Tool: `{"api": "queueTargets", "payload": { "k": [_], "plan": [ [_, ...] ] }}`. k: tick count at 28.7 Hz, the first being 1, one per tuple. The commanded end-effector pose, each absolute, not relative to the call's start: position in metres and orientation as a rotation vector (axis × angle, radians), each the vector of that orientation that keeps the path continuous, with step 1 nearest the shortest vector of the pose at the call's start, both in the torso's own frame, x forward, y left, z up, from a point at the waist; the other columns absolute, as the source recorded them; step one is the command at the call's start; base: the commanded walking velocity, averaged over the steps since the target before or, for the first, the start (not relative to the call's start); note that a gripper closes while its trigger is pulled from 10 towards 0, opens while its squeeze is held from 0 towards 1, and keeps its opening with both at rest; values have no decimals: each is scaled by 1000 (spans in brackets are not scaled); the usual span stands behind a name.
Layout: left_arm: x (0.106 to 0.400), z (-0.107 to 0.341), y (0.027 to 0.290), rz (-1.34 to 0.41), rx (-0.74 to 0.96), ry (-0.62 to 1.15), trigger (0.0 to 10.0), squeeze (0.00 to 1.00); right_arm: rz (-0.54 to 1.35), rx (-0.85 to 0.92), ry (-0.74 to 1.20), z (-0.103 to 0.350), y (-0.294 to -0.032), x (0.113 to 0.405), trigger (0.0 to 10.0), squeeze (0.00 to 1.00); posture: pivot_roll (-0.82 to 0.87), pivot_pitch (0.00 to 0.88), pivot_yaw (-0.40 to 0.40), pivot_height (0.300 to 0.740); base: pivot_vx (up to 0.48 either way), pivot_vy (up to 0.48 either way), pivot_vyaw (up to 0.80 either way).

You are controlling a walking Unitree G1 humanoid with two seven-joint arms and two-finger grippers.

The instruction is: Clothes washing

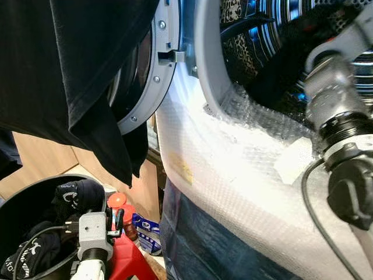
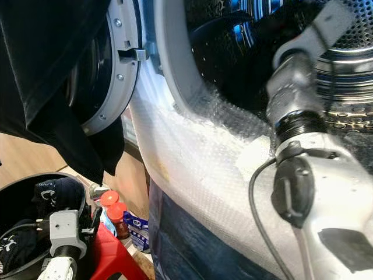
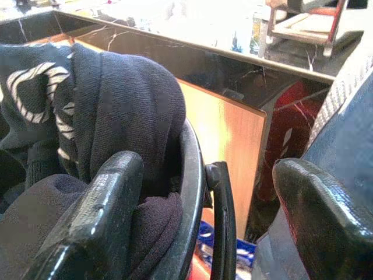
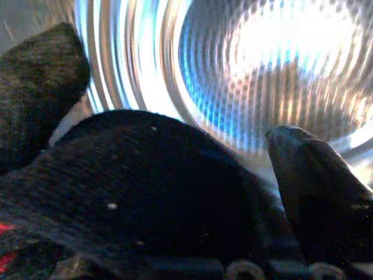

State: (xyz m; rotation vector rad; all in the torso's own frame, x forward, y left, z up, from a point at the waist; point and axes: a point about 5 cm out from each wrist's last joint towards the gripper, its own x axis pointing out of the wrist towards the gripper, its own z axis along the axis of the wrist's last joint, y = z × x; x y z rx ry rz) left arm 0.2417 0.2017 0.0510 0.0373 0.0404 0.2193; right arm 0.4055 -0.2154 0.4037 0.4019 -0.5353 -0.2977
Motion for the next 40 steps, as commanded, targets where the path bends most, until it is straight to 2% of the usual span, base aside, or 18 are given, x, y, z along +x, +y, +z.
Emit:
{"api": "queueTargets", "payload": {
  "k": [1, 5, 7, 15, 19, 20, 21, 24, 28, 31, 34, 35, 37, 40],
  "plan": [
    [240, 48, 202, 235, -6, 53, 10000, 0, -307, 362, -627, 424, -212, 398, 10000, 1000, 124, 0, -33, 740, 0, 0, 0],
    [240, 50, 202, 237, -1, 40, 10000, 0, -291, 370, -565, 408, -206, 404, 10000, 1000, 124, 0, -33, 740, 0, 0, 0],
    [239, 50, 203, 248, -7, 38, 10000, 0, -291, 455, -552, 403, -207, 404, 10000, 1000, 127, 0, -35, 740, 0, 0, 0],
    [234, 48, 203, 260, -22, 48, 10000, 0, -424, 414, -657, 399, -220, 383, 10000, 1000, 130, 0, -33, 740, 0, 0, 0],
    [234, 48, 205, 267, -21, 47, 10000, 0, -332, 379, -740, 404, -213, 370, 10000, 996, 134, 0, -30, 740, 0, 0, 0],
    [234, 48, 206, 269, -21, 46, 10000, 0, -295, 392, -758, 404, -209, 367, 10000, 553, 138, 0, -30, 740, 0, 0, 0],
    [235, 49, 206, 270, -21, 43, 10000, 0, -216, 461, -778, 405, -203, 363, 10000, 0, 138, 0, -30, 740, 0, 0, 0],
    [235, 50, 206, 267, -21, 42, 10000, 0, -104, 530, -801, 407, -195, 356, 10000, 0, 136, 0, -27, 740, 0, 0, 0],
    [234, 50, 206, 265, -22, 43, 10000, 0, 21, 504, -791, 409, -182, 347, 10000, 0, 125, 0, -23, 740, 0, 0, 0],
    [234, 50, 205, 262, -27, 44, 10000, 0, 199, 514, -850, 419, -168, 329, 10000, 0, 121, 0, -24, 740, 0, 0, 0],
    [235, 49, 204, 256, -28, 47, 10000, 0, 188, 421, -809, 416, -162, 329, 10000, 0, 118, 0, -23, 740, 0, 0, 0],
    [237, 50, 203, 253, -29, 47, 10000, 0, 139, 289, -797, 413, -161, 331, 10000, 0, 110, 0, -19, 740, 0, 0, 0],
    [238, 50, 202, 242, -26, 47, 10000, 0, 119, 174, -780, 409, -157, 337, 10000, 0, 108, 0, -17, 740, 0, 0, 0],
    [241, 51, 200, 228, -23, 48, 10000, 0, 111, 137, -730, 409, -154, 352, 10000, 0, 103, 0, -14, 740, 0, 0, 0]
  ]
}}
